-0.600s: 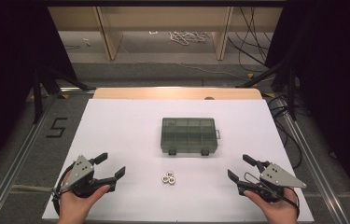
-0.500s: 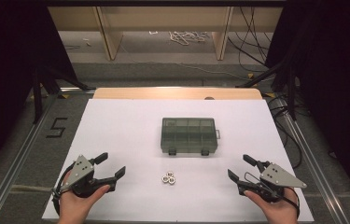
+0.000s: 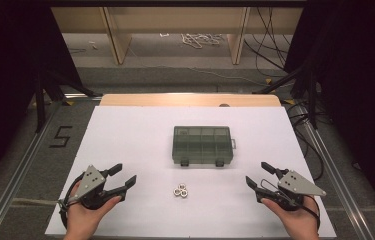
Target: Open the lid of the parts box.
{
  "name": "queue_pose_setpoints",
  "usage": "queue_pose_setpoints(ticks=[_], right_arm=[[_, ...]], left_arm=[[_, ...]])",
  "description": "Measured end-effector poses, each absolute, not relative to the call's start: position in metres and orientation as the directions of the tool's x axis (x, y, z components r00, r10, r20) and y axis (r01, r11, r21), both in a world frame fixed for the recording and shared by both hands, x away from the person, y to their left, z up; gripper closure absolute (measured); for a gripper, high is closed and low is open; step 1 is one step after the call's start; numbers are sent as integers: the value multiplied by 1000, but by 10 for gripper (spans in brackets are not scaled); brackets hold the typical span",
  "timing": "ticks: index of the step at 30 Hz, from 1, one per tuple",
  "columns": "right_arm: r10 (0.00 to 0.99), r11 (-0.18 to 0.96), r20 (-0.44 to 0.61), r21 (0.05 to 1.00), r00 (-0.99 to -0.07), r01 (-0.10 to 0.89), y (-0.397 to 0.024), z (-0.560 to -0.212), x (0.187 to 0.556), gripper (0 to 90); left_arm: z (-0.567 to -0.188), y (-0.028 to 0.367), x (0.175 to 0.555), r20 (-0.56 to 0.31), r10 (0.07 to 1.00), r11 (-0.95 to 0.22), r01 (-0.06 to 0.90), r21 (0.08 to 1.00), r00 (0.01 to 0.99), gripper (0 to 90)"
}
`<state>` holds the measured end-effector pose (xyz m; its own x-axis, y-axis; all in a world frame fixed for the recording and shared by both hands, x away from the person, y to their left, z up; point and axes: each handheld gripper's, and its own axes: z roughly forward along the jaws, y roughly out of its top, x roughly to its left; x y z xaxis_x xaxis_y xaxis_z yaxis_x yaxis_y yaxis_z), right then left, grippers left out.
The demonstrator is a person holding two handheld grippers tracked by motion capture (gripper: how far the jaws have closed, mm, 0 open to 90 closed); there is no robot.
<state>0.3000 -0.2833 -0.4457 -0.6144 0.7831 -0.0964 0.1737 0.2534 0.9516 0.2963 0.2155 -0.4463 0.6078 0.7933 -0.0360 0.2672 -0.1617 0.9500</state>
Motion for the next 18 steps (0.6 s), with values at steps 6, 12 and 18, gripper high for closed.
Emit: queue_pose_setpoints(ticks=[6,12,18], right_arm=[[769,299,-118,935,-628,189,-279,-449,313,496],[758,312,-102,924,-645,221,-279,-450,333,732],[754,332,-91,907,-651,258,-277,-455,353,892]], left_arm=[[-451,204,315,-38,786,-194,305,932,617,667],[-453,185,338,-29,773,-238,332,913,634,871],[-458,167,360,-19,761,-276,351,895,648,897]])
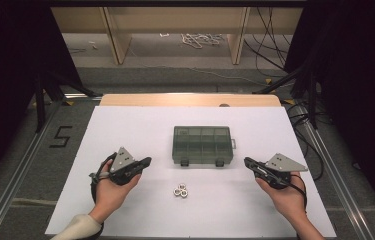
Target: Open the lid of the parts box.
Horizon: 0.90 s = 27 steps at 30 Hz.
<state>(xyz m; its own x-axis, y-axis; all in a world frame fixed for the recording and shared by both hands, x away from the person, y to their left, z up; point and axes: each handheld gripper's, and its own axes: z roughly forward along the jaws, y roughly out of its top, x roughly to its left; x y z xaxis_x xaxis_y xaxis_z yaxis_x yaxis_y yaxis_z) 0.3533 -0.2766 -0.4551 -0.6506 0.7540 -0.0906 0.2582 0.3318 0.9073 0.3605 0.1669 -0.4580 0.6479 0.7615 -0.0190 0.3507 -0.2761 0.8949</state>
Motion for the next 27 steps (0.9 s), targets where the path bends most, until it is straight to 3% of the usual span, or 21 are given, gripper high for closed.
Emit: queue_pose_setpoints(ticks=[11,27], right_arm=[[770,347,-43,865,-637,361,-274,-474,387,900],[743,395,-25,823,-668,409,-260,-488,404,900]], left_arm=[[-479,128,402,45,738,-408,391,825,673,897],[-487,113,411,81,712,-474,391,789,698,897]])
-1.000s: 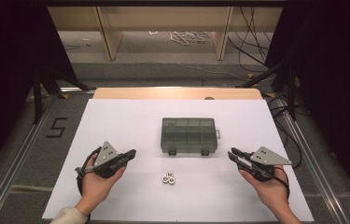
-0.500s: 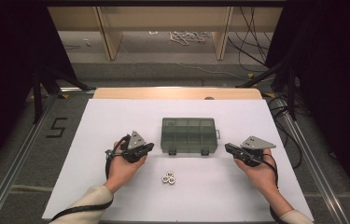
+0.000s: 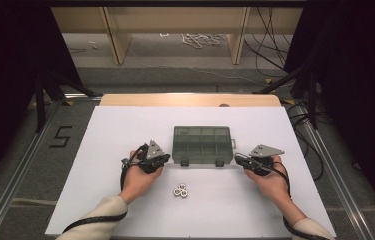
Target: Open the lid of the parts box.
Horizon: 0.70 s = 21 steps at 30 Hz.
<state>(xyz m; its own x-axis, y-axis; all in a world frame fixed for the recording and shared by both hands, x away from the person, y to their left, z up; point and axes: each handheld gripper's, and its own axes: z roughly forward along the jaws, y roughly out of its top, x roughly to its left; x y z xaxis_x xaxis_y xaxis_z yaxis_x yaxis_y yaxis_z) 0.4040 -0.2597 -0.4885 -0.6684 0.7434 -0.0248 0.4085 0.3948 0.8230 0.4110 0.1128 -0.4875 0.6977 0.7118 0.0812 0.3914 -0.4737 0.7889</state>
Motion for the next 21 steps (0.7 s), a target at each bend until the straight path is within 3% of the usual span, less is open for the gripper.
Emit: queue_pose_setpoints(ticks=[21], right_arm=[[736,390,-27,833,-676,392,-254,-485,404,900]], left_arm=[[-479,105,407,84,708,-454,361,814,702,896]])
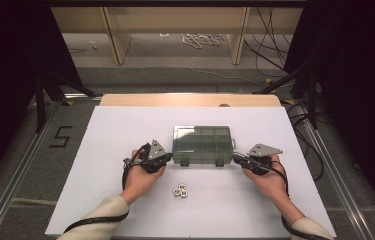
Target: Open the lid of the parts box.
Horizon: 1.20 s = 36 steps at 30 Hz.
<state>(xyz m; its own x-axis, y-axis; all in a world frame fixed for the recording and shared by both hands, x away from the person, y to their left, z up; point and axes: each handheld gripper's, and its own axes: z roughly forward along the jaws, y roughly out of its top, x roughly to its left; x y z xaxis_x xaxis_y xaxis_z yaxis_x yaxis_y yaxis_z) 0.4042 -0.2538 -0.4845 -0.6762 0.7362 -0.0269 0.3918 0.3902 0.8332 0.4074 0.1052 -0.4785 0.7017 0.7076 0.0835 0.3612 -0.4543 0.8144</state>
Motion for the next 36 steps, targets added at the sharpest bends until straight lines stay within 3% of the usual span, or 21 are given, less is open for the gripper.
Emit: queue_pose_setpoints(ticks=[36], right_arm=[[782,236,-12,931,-623,278,-234,-447,425,900]], left_arm=[[-451,97,427,42,756,-321,315,893,653,896]])
